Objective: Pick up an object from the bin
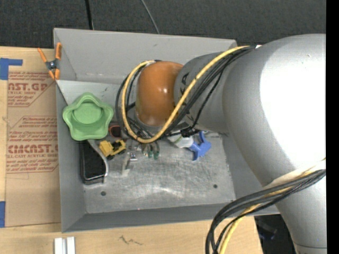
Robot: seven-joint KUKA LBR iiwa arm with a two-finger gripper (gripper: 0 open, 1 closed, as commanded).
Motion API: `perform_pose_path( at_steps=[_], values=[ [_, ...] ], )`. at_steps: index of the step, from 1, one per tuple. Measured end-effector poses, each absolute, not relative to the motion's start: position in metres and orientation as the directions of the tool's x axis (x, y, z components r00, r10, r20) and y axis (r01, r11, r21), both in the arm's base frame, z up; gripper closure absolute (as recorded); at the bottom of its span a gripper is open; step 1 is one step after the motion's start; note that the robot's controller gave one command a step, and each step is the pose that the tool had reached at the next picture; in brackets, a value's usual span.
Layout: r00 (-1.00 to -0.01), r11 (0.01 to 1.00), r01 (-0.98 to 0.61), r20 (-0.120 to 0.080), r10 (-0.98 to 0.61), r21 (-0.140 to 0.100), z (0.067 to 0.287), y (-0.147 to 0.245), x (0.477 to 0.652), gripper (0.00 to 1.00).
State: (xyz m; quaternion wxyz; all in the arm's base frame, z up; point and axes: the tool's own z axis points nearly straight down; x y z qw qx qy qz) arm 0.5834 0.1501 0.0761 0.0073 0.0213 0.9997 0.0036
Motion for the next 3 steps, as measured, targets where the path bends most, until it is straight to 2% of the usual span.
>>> perform_pose_path(
  at_steps=[1,2,3],
  values=[
    [-0.953,0.953,-0.303,-0.006,-0.303,0.003,0.078,0.150,0.572,1.00],
    [-0.953,0.953,-0.303,-0.006,-0.303,0.004,0.078,0.150,0.572,1.00],
    [-0.952,0.952,-0.307,-0.009,-0.307,-0.001,0.257,0.151,0.582,1.00]
  ],
)
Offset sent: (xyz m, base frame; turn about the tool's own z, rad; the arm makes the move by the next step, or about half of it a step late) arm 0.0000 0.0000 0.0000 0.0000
